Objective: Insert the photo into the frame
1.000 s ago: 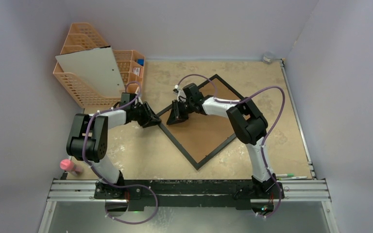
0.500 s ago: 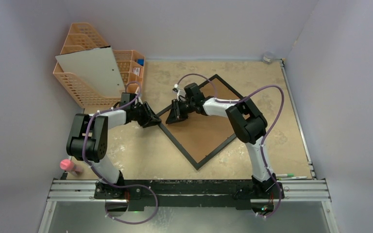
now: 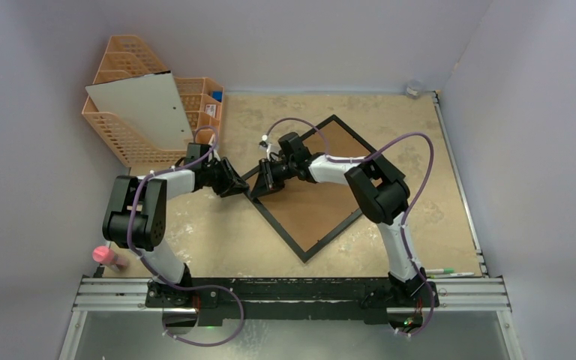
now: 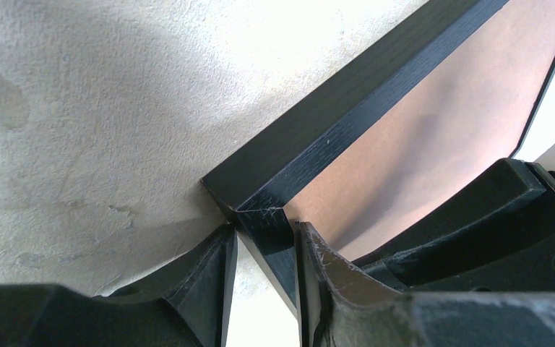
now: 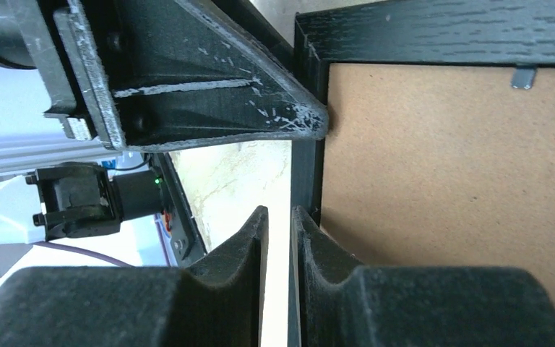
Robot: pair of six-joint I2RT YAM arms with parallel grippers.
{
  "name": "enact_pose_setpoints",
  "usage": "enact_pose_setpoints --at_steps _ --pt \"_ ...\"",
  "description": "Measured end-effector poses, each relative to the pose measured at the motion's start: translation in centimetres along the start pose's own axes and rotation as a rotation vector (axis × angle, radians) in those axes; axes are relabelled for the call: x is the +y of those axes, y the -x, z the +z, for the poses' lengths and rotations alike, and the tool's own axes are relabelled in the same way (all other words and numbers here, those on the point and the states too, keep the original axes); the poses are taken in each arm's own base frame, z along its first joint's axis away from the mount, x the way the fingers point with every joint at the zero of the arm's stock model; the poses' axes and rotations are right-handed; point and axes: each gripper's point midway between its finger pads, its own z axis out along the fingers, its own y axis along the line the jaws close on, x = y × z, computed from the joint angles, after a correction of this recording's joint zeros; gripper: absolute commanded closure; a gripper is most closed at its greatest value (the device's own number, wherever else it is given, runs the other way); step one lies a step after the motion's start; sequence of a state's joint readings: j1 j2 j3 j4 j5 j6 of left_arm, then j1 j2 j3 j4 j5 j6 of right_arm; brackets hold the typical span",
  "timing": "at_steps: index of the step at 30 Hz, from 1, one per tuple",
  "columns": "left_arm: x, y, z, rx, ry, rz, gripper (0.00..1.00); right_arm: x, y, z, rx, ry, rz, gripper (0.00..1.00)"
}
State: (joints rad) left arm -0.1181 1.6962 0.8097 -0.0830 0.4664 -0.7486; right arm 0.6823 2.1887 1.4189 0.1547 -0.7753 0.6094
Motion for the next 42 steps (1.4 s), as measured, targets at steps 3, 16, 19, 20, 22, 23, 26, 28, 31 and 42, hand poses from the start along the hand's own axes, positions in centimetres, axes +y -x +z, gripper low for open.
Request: enact_pose_setpoints --at_steps 3,16,19,20,22,23,26,28,31,42 --pt "0.0 0.0 0.0 0.0 0.0 0.0 0.65 -0.4 -0.2 0.0 0.006 -0.014 0.014 0.8" --pt "0.0 0.0 0.0 0.0 0.0 0.0 0.66 -1.1 0.1 -0.1 0.003 -0.047 0.071 0.81" --pt "0.0 0.0 0.0 0.0 0.0 0.0 0.66 -1.3 0.5 -0.1 -0.004 -0.051 0.082 0.81" --pt "0.0 0.0 0.0 0.001 0.0 0.0 0.66 -1.4 0.6 -0.1 -0.006 -0.051 0.084 0.81" --pt "0.0 0.0 0.0 0.001 0.0 0.0 0.66 -1.5 0.9 -0.1 -0.011 -0.051 0.088 0.81" --pt "0.0 0.0 0.0 0.001 0.0 0.0 0.66 -1.5 1.0 -0.1 -0.012 -0.052 0.089 0.81" --pt "0.0 0.0 0.0 0.001 0.0 0.0 0.66 -2.4 1.4 -0.2 -0.024 -0.08 0.1 0.81" --pt "0.0 0.0 0.0 0.001 0.0 0.0 0.66 -2.4 1.5 -0.2 -0.021 -0.079 0.103 0.81" --pt "0.0 0.0 0.0 0.001 0.0 0.0 0.66 -2.5 1.6 -0.3 -0.018 -0.087 0.096 0.81" --pt "0.0 0.0 0.0 0.001 -0.001 0.0 0.66 -2.1 1.6 -0.3 -0.018 -0.047 0.069 0.81"
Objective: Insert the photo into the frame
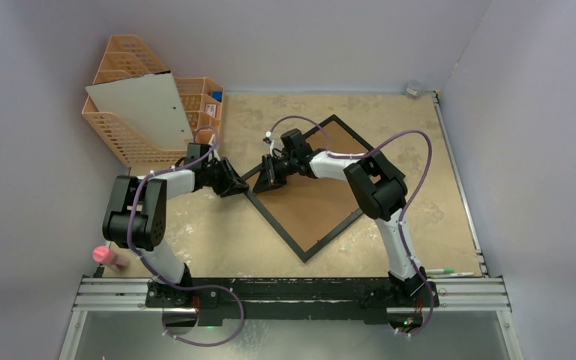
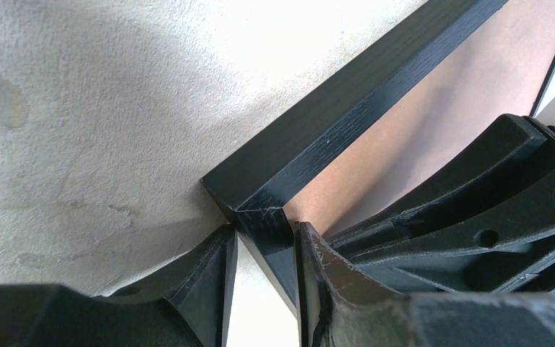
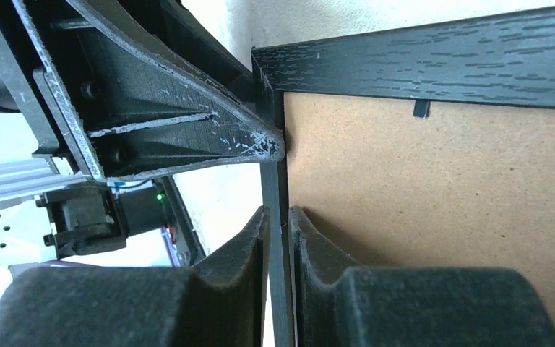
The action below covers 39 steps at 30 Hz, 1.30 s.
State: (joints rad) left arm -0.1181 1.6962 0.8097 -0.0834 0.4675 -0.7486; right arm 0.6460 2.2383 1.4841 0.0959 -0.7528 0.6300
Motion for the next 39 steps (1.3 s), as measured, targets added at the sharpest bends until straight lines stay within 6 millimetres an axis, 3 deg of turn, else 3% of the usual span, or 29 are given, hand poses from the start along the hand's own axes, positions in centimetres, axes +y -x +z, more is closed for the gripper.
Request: enact_pose_setpoints --at_steps 10,21,39 --pt "0.0 0.0 0.0 0.0 0.0 0.0 0.66 0.6 -0.4 -0.1 0.01 0.061 0.011 0.9" --pt "0.0 0.0 0.0 0.0 -0.001 0.0 0.66 1.4 -1.0 0.0 0.036 0.103 0.003 0.89" --pt "0.0 0.0 0.0 0.0 -0.001 0.0 0.66 0.6 -1.3 0.1 0.049 0.032 0.042 0.91"
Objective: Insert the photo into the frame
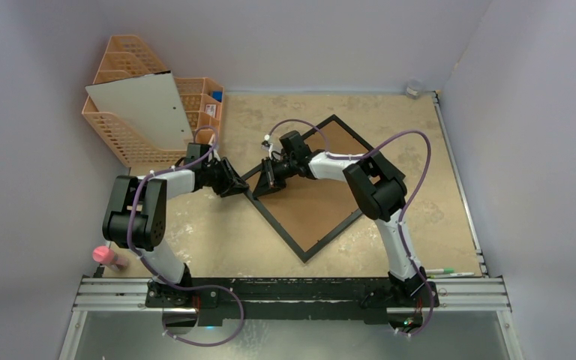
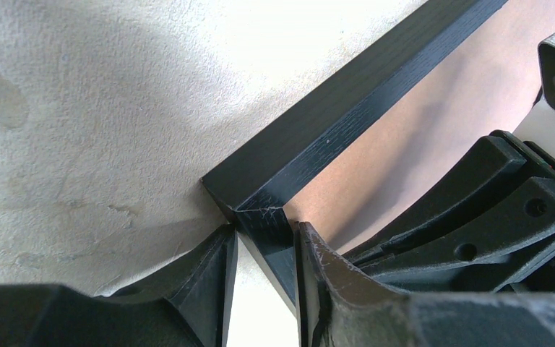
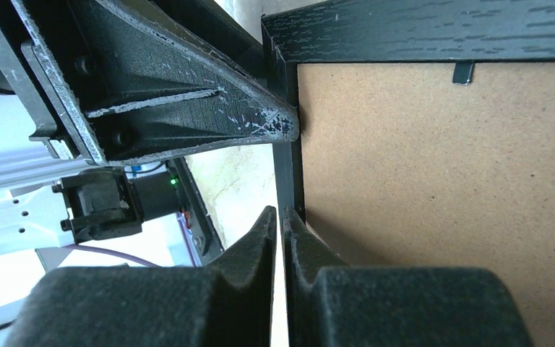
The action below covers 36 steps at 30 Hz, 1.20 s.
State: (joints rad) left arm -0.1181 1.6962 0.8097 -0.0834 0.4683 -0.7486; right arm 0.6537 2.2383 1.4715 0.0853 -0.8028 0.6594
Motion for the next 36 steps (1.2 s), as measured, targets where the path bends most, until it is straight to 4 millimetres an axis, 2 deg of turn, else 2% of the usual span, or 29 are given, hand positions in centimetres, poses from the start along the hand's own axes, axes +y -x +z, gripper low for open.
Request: enact_pose_setpoints --at_steps 36 --pt "0.0 0.0 0.0 0.0 0.0 0.0 0.66 -0.93 0.36 -0.21 -0.019 -0.059 0.056 0.89"
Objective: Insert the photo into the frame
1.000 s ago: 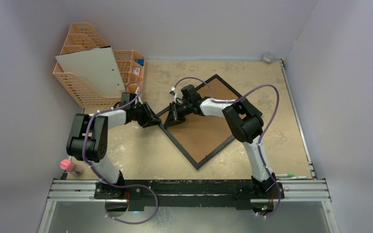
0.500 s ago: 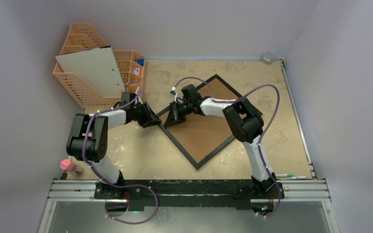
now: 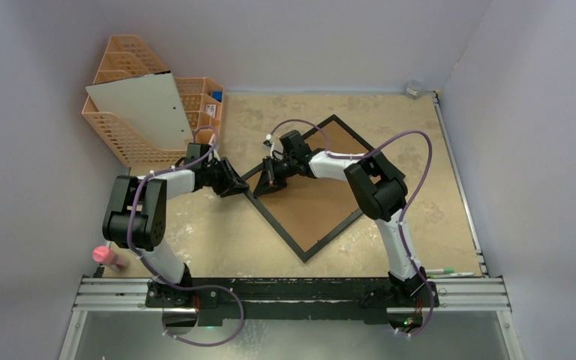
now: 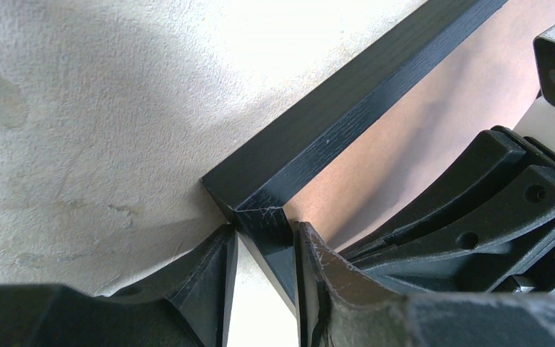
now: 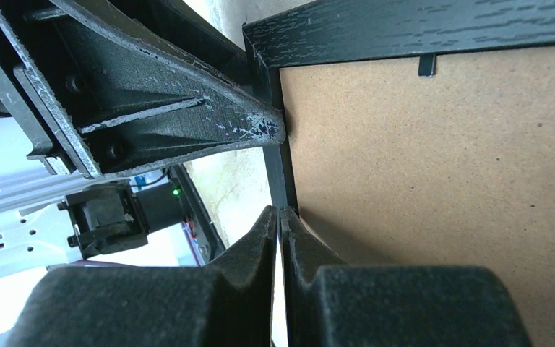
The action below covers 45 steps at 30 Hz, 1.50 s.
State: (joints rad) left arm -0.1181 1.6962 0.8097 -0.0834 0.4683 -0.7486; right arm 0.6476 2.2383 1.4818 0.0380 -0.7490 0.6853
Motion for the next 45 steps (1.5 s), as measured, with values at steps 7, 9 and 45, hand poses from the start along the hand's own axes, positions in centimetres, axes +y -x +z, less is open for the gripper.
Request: enact_pose_setpoints --at_steps 7,9,45 --pt "0.0 0.0 0.0 0.0 0.0 0.0 0.66 -0.1 0.0 0.0 -0.003 -0.011 0.008 0.84" --pt "0.0 0.0 0.0 0.0 0.0 0.0 0.66 -0.2 0.0 0.0 -0.005 -0.014 0.009 0.83" --pt "-1.7 -0.9 -0.6 0.049 -0.087 0.025 0.32 1.3 -3.1 -6.5 -0.12 0.009 -0.184 0.74"
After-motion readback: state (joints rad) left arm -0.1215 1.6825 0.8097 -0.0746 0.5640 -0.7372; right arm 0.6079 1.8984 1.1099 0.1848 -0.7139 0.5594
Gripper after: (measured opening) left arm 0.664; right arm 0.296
